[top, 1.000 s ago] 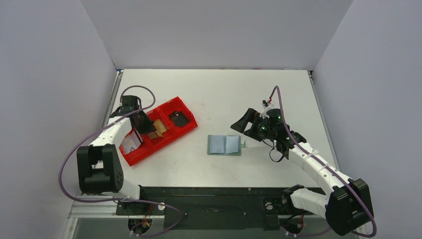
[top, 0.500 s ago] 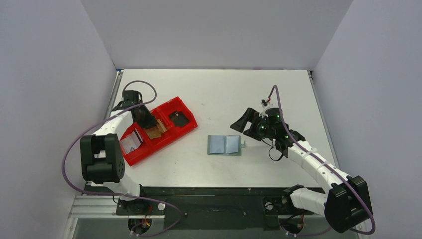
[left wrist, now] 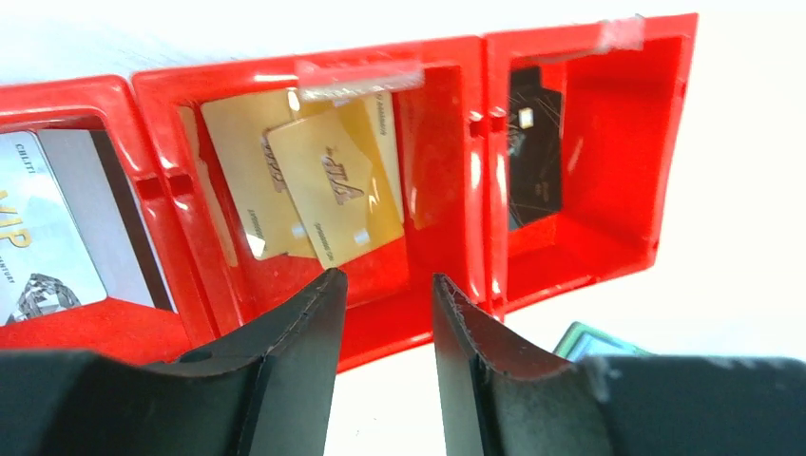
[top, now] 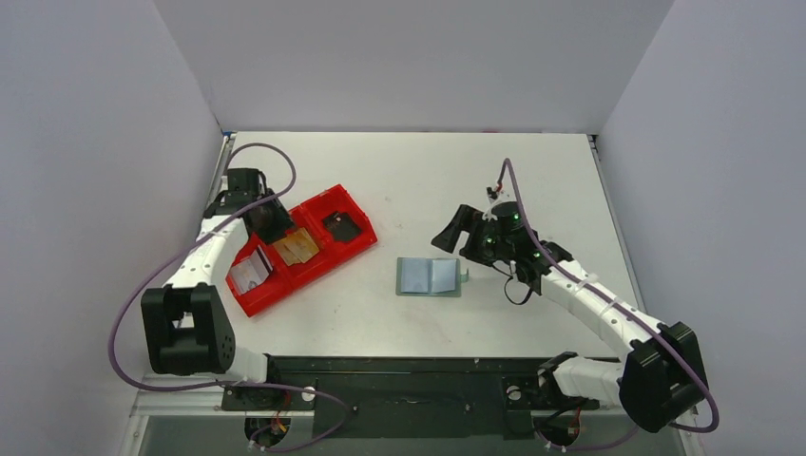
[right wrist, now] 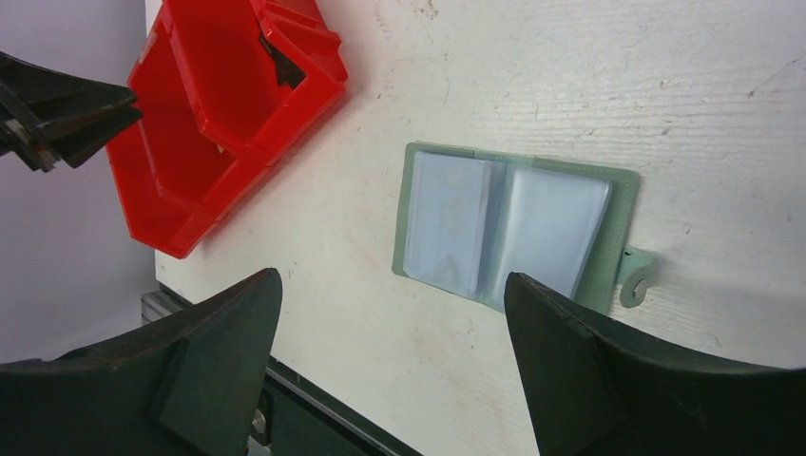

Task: Take the credit cards out of the card holder
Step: Place the credit card in the storage box, then remove the credit card from the card holder.

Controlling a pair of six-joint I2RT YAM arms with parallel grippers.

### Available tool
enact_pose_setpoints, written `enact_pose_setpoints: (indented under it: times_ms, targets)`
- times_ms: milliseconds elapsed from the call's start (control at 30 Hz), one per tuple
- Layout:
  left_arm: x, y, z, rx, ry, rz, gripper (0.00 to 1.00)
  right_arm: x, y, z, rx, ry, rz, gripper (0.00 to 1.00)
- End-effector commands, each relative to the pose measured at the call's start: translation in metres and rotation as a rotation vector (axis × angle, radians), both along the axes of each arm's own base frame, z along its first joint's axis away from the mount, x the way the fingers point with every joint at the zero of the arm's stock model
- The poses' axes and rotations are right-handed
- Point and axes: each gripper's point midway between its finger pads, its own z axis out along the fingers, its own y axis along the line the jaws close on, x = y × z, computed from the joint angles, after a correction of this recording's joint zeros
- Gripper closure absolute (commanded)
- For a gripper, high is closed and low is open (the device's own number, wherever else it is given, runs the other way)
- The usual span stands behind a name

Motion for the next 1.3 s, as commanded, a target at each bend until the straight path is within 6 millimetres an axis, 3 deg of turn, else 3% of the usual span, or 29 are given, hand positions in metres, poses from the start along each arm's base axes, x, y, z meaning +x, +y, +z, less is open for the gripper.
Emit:
enact_pose_setpoints:
  times_ms: [0, 267, 500, 700, 867, 1267]
  targets:
    - [0.0, -0.022, 0.042, 0.033, -0.109, -0.098, 0.64, 0.006, 0.009, 0.002, -0.114, -0.039, -0.013, 0.18]
    - [-0.02, -0.095, 0.064, -0.06, -0.172, -0.282, 0.63, 0.006, 0.029, -0.021, -0.331, -0.029, -0.045, 0.24]
    - [-0.039, -0.14, 0.063, -0.115, -0.174, -0.393, 0.62, 0.005, 0.049, -0.067, -0.475, 0.041, -0.033, 0.32]
    - [-0.048, -0.148, 0.056, -0.134, -0.164, -0.415, 0.62, 0.004, 0.064, -0.09, -0.534, 0.061, -0.014, 0.37]
    - [-0.05, -0.148, 0.053, -0.133, -0.157, -0.418, 0.62, 0.002, 0.063, -0.107, -0.572, 0.086, -0.018, 0.43]
    - [-0.052, -0.152, 0.045, -0.131, -0.136, -0.428, 0.62, 0.0, 0.067, -0.124, -0.586, 0.096, 0.005, 0.5]
